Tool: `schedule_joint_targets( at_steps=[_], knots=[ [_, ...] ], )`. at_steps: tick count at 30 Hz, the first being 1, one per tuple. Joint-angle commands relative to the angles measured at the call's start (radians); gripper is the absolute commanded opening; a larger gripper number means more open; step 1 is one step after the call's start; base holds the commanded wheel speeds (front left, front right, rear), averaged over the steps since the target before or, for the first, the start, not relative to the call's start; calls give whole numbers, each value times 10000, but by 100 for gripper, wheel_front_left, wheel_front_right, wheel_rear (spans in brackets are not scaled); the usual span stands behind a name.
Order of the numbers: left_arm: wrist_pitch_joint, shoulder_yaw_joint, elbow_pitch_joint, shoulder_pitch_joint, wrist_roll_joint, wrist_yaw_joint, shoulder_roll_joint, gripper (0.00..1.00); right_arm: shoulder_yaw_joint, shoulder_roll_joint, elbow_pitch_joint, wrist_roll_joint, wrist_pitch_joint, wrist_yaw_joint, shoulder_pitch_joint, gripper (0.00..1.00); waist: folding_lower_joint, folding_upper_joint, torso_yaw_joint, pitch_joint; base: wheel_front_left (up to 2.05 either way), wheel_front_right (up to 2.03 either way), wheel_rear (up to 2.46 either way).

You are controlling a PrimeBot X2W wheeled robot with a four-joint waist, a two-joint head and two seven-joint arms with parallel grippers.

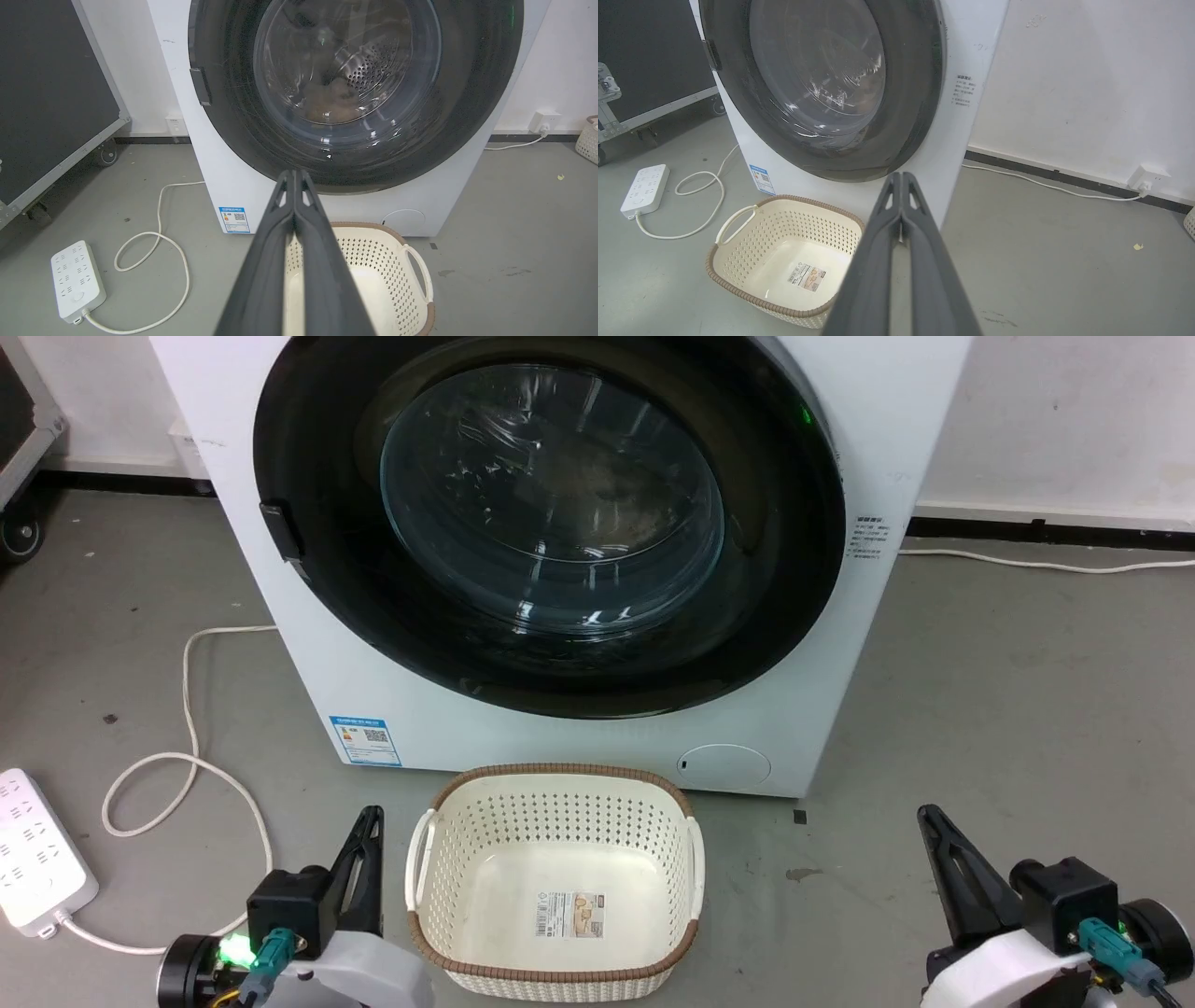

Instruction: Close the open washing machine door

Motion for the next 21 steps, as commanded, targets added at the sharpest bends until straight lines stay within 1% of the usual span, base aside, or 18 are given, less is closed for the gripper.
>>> schedule_joint_targets(
  at_steps=[1,21],
  knots=[
    [44,49,-57,-42,110,56,-8,0,28,51,-78,93,19,-6,-121,0,0,0,0,0,0,0,0],
    [453,115,-305,-51,227,243,-25,0,136,61,-171,133,429,-7,-172,0,0,0,-23,8,0,0,0]
  ],
)
